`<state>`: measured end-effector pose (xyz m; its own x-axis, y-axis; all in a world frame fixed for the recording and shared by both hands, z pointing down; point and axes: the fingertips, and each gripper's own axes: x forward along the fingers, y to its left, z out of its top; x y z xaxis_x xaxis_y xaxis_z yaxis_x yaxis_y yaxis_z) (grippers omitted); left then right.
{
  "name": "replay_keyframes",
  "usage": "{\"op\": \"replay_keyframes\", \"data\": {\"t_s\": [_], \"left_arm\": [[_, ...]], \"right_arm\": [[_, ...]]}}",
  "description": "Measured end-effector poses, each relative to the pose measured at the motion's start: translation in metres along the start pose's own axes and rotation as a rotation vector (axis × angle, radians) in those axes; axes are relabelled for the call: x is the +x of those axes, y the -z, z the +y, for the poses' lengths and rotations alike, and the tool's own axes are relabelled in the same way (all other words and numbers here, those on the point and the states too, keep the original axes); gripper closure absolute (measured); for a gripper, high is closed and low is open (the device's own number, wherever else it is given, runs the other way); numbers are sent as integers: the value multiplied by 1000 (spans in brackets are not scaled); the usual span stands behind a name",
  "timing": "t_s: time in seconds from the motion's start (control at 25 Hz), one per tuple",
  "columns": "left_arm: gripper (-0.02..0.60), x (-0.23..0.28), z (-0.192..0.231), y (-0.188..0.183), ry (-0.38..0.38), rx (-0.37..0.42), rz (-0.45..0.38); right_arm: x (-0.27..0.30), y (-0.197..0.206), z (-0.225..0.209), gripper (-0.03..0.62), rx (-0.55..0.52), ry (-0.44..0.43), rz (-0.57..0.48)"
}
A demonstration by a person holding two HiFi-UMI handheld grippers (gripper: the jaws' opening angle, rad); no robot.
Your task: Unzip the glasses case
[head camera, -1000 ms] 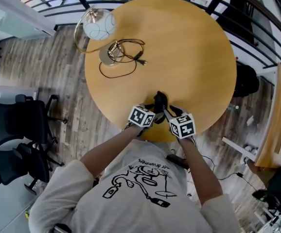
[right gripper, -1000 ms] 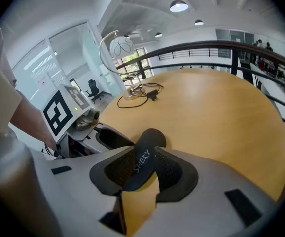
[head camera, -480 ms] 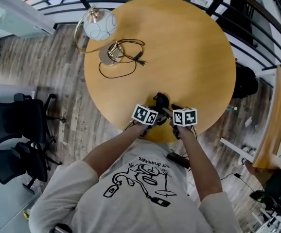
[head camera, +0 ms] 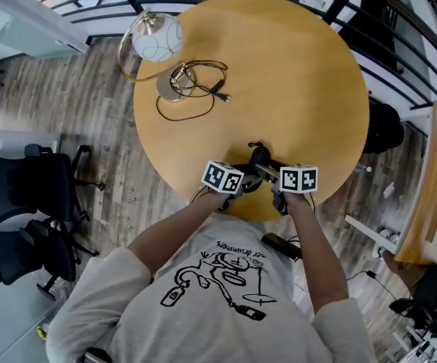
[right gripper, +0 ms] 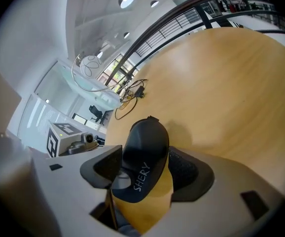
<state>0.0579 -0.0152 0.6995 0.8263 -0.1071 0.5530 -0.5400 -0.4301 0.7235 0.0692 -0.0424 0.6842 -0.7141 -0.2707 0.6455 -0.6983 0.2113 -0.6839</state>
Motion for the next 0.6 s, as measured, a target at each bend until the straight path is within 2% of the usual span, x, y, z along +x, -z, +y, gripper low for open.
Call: {"op": "replay_keyframes", "data": {"t_s": [0.36, 0.6], "left_arm": [[338, -19, -22, -21, 26, 65, -25], [342, -20, -27, -29, 36, 75, -37]], "right_arm": [[-20, -23, 24, 326, 20, -70, -96], [-27, -29, 38, 329, 63, -112, -122]]}}
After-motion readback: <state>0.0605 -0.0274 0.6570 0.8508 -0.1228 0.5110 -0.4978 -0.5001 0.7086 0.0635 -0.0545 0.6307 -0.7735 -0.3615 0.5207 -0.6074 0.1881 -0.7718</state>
